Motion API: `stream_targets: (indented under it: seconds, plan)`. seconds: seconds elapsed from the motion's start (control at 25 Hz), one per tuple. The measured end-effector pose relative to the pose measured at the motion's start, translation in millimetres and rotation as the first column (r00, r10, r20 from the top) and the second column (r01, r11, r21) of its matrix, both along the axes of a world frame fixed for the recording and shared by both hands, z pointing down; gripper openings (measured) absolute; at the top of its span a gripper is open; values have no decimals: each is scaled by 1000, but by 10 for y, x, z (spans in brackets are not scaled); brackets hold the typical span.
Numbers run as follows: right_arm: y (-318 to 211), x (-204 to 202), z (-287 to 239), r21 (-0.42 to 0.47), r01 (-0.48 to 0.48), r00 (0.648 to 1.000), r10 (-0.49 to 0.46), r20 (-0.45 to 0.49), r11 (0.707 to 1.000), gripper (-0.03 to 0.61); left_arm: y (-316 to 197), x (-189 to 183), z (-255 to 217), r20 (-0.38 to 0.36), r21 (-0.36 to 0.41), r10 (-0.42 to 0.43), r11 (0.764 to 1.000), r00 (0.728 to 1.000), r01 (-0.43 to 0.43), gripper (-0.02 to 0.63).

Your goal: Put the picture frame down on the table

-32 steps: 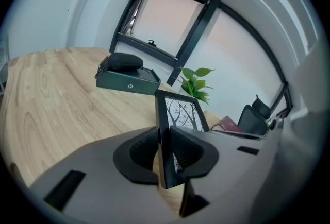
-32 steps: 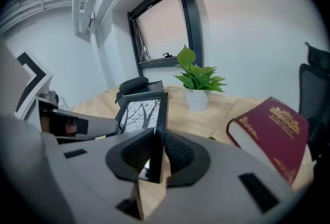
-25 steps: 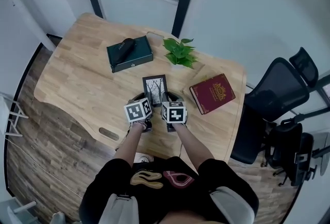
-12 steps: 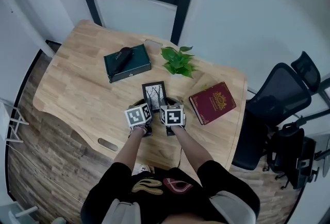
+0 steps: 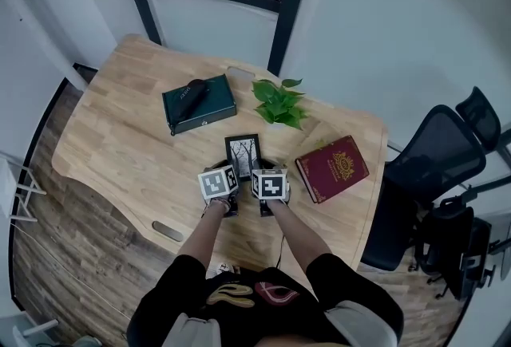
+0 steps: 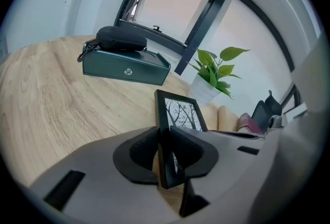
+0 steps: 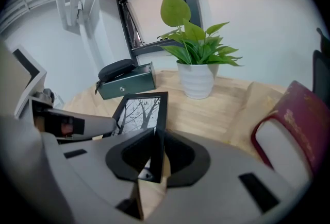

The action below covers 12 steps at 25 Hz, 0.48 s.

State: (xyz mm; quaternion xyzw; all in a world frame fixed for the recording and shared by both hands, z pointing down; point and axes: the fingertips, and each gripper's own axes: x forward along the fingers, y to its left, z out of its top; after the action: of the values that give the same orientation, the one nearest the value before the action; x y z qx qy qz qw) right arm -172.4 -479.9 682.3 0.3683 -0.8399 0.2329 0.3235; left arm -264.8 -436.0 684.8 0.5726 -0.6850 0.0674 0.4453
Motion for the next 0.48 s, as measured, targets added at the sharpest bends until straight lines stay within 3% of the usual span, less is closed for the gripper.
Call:
stream_targets:
  seconds: [0.48]
  plan:
    - [-31,-17,128,-10,3,1000,-4,-23,1000,72,-30,-13,140,-2,-37,-5,999,1000,5,83]
